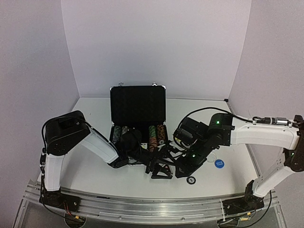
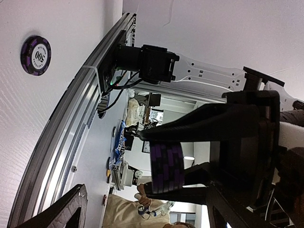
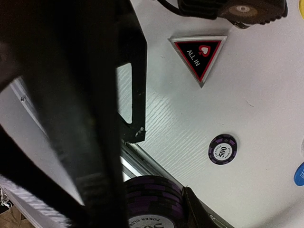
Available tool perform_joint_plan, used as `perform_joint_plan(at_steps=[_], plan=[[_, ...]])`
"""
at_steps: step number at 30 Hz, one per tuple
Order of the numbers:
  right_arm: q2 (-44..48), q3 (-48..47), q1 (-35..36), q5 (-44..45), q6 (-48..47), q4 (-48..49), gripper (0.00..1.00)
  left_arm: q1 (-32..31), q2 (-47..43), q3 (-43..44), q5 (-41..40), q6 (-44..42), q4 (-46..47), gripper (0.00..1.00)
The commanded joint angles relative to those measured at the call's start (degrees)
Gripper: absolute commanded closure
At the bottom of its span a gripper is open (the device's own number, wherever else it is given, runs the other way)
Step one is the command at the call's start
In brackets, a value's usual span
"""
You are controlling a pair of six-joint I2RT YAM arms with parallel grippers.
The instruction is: Pack up texas hold em set
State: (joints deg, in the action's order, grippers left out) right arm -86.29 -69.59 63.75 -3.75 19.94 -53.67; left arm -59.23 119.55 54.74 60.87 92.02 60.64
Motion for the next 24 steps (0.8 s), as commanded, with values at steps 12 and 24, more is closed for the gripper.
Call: perform_joint_plan(at_steps=[12,24], plan=[[-1.67,-3.32,2.36,2.43,-3.12,-0.11,1.0,-2.53,5.08,6.08,5.67,7.19,12.33,0.23],[-0.93,-3.3,2.53,3.72,-3.5,-0.05,1.0,-3.93,1.56,8.39,8.82,-2.65,1.21,0.63]])
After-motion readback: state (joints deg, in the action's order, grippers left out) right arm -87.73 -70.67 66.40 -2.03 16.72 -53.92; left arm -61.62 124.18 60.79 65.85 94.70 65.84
